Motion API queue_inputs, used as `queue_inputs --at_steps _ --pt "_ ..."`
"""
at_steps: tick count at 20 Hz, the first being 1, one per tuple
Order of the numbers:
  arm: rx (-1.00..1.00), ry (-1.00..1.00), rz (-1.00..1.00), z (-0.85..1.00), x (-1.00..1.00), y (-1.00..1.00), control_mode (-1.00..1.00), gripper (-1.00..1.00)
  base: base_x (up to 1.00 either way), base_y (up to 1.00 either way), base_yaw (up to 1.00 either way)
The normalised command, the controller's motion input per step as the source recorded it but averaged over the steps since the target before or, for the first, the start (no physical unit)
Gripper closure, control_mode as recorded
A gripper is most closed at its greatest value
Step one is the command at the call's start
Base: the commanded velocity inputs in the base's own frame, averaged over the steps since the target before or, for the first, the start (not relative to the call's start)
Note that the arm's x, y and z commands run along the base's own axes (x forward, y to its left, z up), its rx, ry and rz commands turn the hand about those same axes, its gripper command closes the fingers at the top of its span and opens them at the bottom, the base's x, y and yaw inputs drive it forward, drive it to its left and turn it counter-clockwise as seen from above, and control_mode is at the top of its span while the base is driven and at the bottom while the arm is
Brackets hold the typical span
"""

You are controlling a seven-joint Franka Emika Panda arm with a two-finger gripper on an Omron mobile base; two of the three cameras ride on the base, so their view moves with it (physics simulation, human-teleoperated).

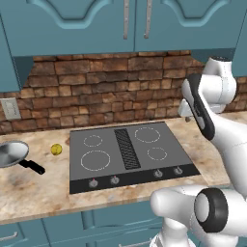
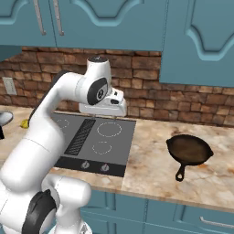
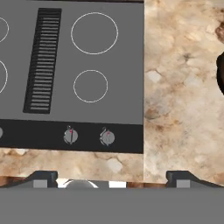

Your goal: Place both pans onto different burners. Then place the lemon and the chicken drumstick on different pans.

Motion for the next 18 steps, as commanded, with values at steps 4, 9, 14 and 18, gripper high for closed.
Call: queue_inputs --at_steps 4,9,14,18 --pt "0.0 0.09 0.0 -0.43 -0.06 -0.65 -1.0 -1.0 0.0 0.0 0.0" --pt "0.0 0.03 0.0 -0.47 0.0 -0.59 -1.0 -1.0 0.0 0.0 0.0" --pt "0.0 0.0 0.0 -0.36 0.03 -0.66 -1.0 -1.0 0.0 0.0 0.0" --pt "0.0 0.0 0.0 -0.21 0.15 -0.68 -1.0 -1.0 0.0 0.0 0.0"
